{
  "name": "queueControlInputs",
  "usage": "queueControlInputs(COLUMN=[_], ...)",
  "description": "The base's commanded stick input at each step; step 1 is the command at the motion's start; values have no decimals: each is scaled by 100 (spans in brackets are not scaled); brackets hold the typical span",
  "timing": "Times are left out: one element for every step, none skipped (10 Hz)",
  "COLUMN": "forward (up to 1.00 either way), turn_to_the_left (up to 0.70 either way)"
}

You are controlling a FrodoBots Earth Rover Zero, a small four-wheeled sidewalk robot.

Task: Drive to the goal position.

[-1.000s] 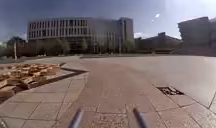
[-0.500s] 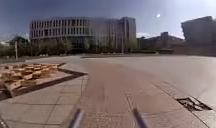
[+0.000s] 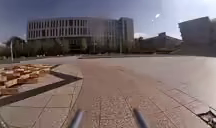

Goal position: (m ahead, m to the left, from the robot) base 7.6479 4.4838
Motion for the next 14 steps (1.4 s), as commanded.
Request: queueControlInputs(forward=[100, 100, 100, 100, 100, 100, 100, 100, 100, 100, 100, 100, 100, 100], turn_to_the_left=[-2, -2, -2, -2, -2, -2, -2, -2, -2, -2, -2, -2, -2, 0])
